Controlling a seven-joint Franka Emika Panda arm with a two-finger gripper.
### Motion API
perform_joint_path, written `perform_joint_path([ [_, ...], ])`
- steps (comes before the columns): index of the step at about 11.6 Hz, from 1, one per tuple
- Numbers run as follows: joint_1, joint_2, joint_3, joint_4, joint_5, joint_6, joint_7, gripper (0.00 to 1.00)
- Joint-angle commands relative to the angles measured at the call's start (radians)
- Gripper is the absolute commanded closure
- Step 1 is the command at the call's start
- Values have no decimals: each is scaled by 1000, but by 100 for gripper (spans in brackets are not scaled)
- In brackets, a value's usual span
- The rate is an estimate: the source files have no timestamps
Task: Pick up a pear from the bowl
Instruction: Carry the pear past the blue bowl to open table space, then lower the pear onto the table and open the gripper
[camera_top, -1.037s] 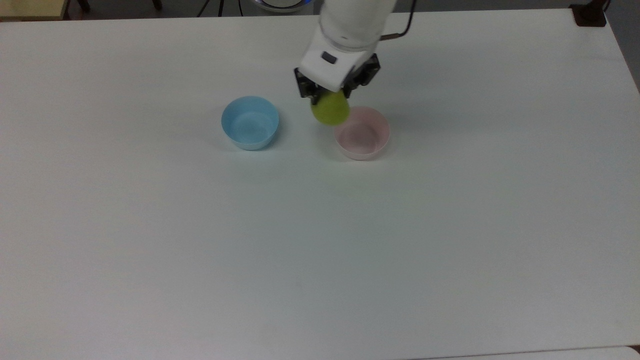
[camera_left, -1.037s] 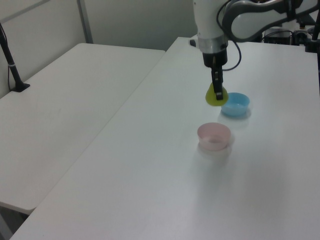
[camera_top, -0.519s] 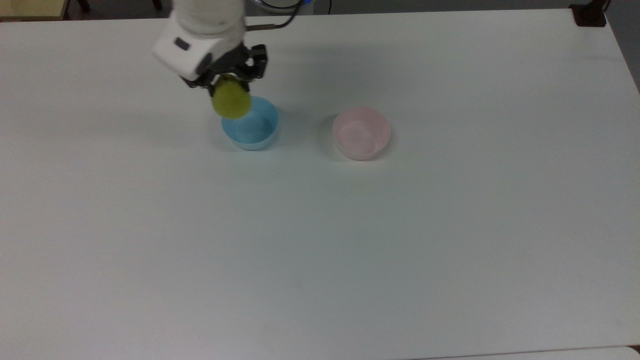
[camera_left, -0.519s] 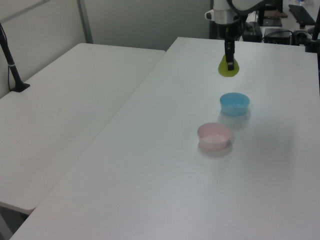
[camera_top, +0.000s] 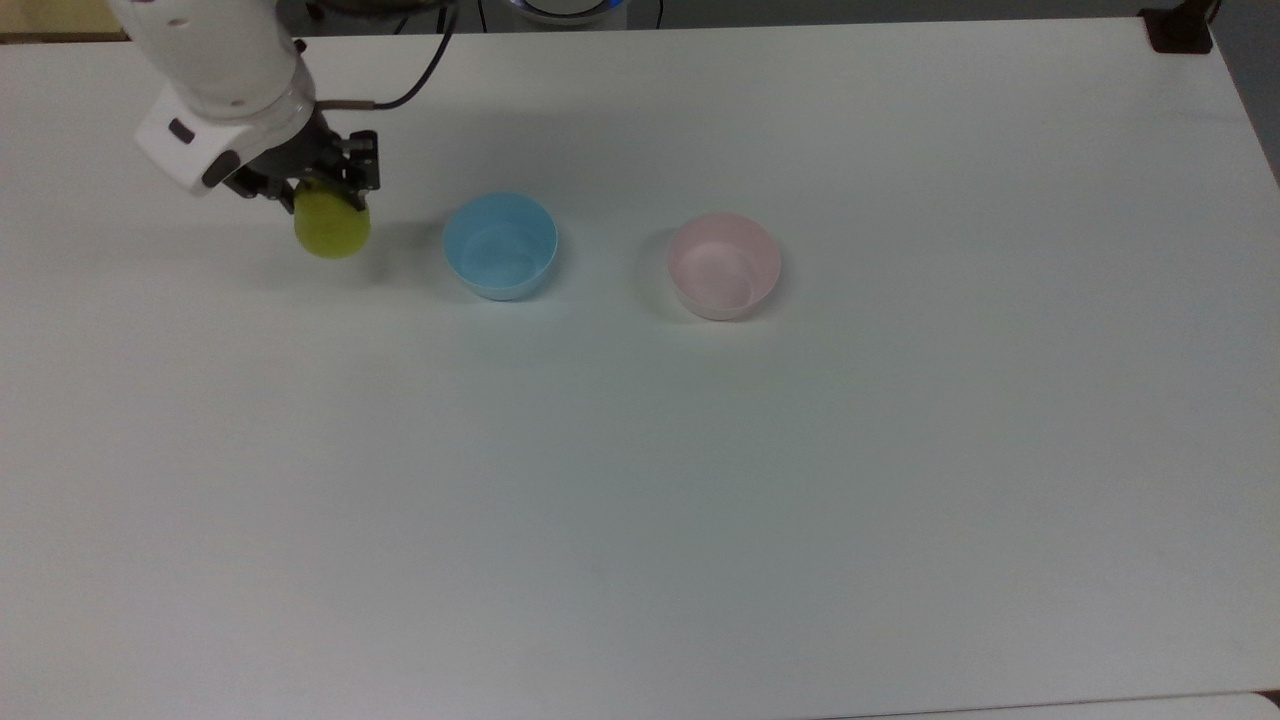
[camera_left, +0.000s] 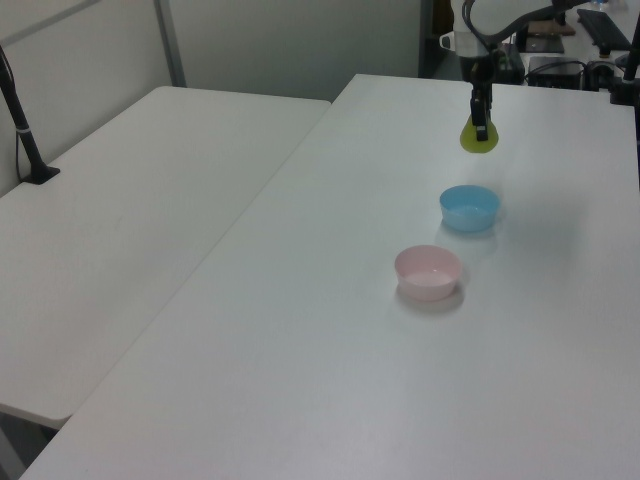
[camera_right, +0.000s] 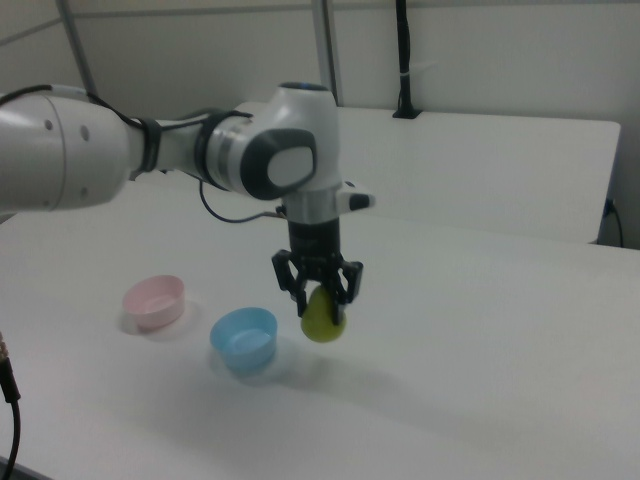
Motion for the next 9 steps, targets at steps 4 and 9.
perform_joint_path([
  [4, -77, 86, 3, -13, -63, 103, -15, 49],
  [9, -54, 47, 9, -7, -63, 45, 11, 0],
])
